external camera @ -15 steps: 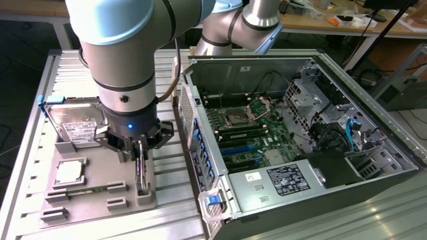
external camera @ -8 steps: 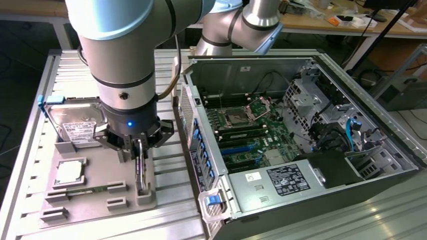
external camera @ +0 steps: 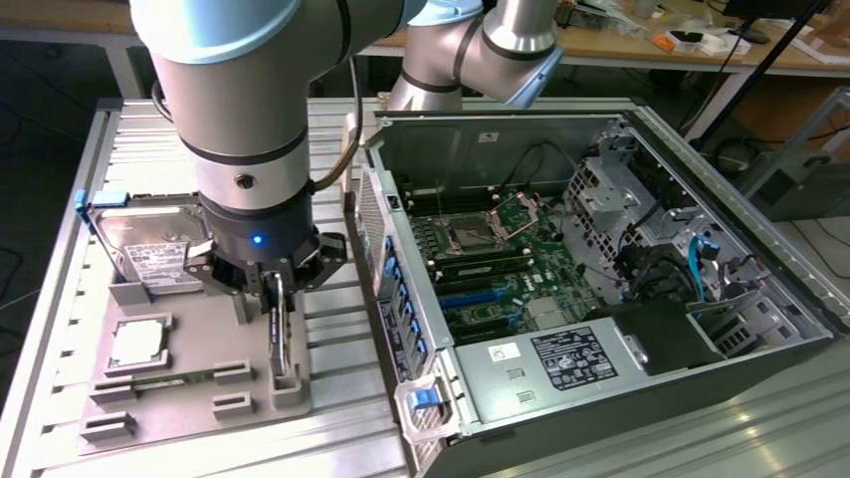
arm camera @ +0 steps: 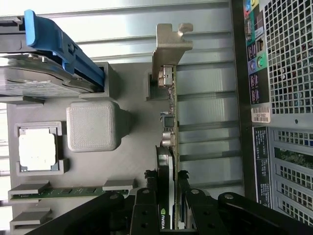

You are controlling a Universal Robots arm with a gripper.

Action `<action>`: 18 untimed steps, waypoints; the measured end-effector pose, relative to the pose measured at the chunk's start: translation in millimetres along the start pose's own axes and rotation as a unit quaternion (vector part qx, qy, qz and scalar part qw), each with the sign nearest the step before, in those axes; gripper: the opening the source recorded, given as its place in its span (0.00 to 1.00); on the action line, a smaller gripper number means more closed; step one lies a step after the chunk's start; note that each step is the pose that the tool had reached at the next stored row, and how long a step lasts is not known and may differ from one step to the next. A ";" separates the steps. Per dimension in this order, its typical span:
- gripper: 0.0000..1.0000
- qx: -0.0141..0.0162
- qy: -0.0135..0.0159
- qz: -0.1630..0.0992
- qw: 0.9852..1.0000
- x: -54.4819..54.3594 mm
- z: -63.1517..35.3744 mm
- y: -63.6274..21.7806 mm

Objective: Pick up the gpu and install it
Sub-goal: 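Pick up the gpu and move the gpu toward the slot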

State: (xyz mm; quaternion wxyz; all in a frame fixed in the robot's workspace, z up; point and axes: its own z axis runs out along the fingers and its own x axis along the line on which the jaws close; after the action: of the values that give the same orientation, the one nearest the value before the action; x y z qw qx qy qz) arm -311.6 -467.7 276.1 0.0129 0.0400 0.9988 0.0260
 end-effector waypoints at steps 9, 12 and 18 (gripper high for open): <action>0.27 0.000 0.000 0.000 1.000 -0.2 -7.1 0.4; 0.27 0.000 0.000 0.000 1.000 -0.4 -15.1 0.8; 0.27 0.000 0.000 0.000 1.000 -1.0 -40.6 2.1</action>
State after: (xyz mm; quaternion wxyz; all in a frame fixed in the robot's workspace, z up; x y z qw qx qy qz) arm -311.6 -467.8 316.8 0.0129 0.0400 0.9988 0.0260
